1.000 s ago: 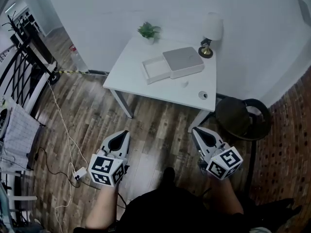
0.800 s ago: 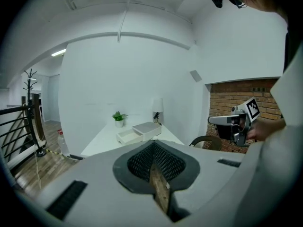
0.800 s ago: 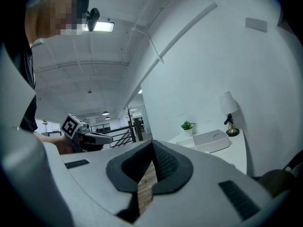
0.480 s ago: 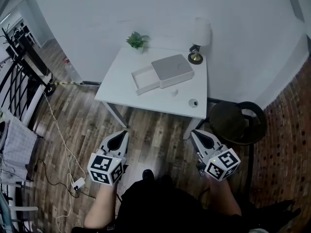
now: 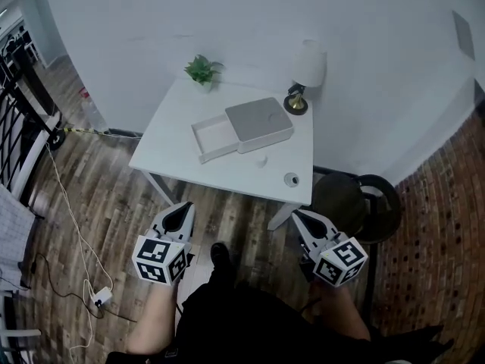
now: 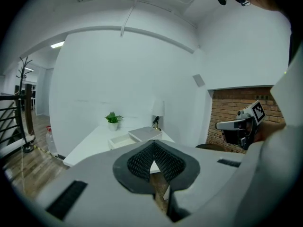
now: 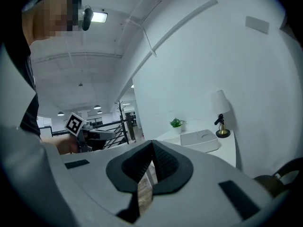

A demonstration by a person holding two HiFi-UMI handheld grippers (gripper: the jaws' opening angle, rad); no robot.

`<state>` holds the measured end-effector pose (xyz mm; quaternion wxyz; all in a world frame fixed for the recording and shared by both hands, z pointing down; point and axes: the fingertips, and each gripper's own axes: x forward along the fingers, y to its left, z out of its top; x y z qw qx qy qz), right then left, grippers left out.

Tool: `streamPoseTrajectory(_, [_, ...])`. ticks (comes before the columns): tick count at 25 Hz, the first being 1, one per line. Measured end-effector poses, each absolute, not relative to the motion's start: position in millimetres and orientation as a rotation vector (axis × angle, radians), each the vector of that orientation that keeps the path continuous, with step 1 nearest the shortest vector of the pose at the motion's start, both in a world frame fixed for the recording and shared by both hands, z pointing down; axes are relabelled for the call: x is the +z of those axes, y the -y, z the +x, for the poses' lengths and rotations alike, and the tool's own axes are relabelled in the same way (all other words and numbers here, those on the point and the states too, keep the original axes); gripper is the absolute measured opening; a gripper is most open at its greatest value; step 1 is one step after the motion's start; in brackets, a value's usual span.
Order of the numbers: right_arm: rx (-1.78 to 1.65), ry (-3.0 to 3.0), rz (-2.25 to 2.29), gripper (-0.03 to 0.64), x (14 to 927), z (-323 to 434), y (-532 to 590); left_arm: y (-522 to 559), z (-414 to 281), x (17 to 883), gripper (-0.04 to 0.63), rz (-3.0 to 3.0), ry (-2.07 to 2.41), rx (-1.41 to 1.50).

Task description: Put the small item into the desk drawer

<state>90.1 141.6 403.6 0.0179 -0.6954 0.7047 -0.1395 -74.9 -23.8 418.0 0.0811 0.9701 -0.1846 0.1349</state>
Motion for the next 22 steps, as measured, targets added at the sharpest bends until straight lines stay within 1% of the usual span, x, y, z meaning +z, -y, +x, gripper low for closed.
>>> streamPoseTrajectory(12, [-0.51,-2.303,-2.165,0.003,412,144,17,170,-6,435,0.009,2.856,0.521,0.406])
streamPoseTrajectory(22, [-0.592,-2.434,-2.054,0.003,426,148,122,251,-4,449,0.009,2.779,0.613,0.426])
